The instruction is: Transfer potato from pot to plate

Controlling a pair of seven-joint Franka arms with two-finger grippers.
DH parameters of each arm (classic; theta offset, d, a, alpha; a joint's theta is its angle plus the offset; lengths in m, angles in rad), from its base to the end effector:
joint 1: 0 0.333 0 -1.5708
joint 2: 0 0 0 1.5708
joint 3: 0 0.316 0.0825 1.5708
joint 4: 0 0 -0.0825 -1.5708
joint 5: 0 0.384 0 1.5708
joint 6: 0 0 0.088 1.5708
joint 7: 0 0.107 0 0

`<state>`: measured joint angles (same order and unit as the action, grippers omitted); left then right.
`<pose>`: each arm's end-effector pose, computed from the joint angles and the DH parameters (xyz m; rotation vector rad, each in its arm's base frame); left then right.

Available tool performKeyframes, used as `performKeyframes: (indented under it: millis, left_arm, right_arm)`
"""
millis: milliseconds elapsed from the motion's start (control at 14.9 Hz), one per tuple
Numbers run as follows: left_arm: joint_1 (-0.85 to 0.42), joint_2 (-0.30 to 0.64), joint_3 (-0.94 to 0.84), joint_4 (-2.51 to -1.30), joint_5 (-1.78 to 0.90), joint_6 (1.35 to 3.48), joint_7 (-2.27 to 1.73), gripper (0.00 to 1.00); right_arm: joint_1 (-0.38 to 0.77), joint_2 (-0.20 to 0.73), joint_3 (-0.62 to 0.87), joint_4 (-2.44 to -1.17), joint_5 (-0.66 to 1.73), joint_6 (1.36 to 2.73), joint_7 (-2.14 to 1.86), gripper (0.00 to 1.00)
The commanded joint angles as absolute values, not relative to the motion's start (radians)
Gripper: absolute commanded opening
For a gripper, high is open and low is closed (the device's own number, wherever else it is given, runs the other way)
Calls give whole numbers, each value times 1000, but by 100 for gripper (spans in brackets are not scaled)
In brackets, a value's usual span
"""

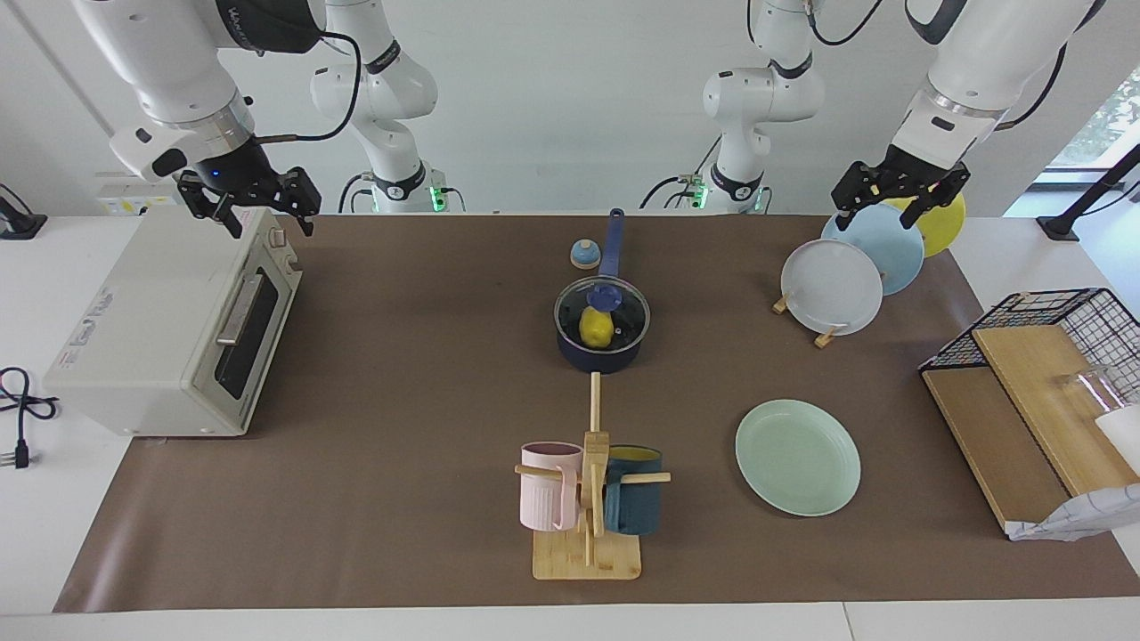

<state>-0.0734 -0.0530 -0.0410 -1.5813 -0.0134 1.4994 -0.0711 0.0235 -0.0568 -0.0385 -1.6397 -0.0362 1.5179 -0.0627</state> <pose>0.5270 -0.0627 0.6422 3.1320 -0.0689 -0.0468 0.5301 -0.0126 0.6186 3.1076 0.0732 -0.1031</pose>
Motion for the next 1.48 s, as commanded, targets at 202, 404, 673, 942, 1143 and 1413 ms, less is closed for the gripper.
performKeyframes:
  millis: [202,404,673,942,1143,1413]
  left_arm:
    - [-71,-64,-46,-1597,-25,1519,-80,100]
    - [-72,-64,-46,-1597,-25,1519,-81,100]
    - [-72,-64,-46,-1597,-25,1517,-81,100]
    - [-72,-71,-48,-1606,-25,1517,-81,100]
    - [-72,-71,-48,-1608,-25,1519,-81,100]
    - [-72,-72,-48,-1606,-25,1516,-81,100]
  right_arm:
    - [17,-72,-29,-1658,-17,1543,-2,100]
    - [26,-66,-31,-1658,-17,1539,20,100]
    - [17,-64,-31,-1658,-18,1540,14,100]
    - [38,-64,-29,-1663,-6,1560,-62,100]
    - [73,-61,-29,-1672,11,1604,-78,100]
    - [135,-31,-21,-1661,12,1644,-45,100]
